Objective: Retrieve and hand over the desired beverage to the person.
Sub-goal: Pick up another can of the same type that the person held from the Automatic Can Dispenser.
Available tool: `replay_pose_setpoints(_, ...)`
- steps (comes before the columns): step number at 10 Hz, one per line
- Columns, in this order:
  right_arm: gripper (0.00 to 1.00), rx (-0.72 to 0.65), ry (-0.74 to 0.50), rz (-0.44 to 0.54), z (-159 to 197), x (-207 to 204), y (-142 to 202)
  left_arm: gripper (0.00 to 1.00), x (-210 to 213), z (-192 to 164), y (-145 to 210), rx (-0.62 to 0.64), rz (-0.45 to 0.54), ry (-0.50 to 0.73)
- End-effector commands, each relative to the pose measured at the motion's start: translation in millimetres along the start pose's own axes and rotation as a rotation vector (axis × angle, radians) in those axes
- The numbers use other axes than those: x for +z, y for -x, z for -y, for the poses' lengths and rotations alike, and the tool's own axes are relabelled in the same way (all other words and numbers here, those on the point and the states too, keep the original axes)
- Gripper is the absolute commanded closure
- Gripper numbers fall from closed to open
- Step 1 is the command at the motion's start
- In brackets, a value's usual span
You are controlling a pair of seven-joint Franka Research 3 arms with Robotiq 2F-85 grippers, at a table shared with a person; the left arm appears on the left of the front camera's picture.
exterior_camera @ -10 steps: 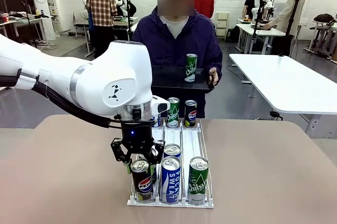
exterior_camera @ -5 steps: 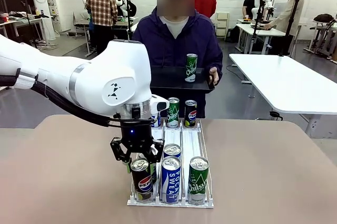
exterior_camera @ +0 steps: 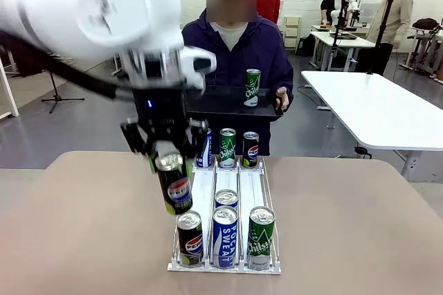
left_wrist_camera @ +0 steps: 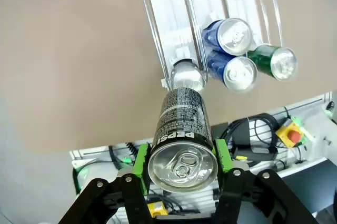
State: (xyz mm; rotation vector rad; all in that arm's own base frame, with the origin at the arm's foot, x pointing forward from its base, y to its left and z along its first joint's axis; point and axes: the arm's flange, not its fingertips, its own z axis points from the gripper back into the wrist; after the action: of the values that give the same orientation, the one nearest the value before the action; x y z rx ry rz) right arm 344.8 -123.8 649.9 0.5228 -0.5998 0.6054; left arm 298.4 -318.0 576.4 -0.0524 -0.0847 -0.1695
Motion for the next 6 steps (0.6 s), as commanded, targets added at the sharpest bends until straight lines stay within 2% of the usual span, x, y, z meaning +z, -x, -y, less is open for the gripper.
replay_pose_setpoints(1,0.0,0.007,-0.016,0.013,1.3,-0.6,-0.3,1.0,35.1,-1.8,-14.2,-0.004,0.019,-0.012)
replay_pose_setpoints(3,0.0,0.007,-0.016,0.013,1.3,-0.6,-0.3,1.0,66.7,-1.3,-24.2,0.0,0.038,-0.023)
replay_pose_setpoints(6,0.0,0.007,-0.016,0.013,1.3,-0.6,-0.3,1.0,82.7,-7.9,-49.7,0.024,0.03,-0.024)
